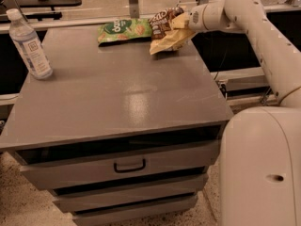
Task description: Move brown chip bag near green rice chip bag
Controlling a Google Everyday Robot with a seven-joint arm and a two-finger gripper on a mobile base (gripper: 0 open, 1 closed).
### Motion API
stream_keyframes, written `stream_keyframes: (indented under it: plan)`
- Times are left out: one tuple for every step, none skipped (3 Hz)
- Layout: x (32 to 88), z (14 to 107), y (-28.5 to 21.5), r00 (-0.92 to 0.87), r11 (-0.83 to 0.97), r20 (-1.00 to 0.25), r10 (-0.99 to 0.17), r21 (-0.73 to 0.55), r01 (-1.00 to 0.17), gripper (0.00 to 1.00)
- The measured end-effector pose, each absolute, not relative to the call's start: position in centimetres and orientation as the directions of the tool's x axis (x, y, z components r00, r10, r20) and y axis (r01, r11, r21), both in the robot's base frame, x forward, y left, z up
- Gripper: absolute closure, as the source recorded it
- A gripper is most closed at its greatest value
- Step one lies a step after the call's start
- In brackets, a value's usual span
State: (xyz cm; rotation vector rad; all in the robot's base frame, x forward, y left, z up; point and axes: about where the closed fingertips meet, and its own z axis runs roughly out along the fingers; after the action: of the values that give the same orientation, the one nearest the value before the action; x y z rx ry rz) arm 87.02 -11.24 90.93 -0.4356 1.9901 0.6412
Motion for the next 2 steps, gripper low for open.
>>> stream_keyframes:
  plan:
    - [86.78,91.09,-11.02,-0.471,0.777,-0.881,-0.032,0.275,-0.567,0.30]
    - [86.41,91.51,-11.01,-0.467,0.760,-0.884,-0.033,0.282,-0.586,0.07]
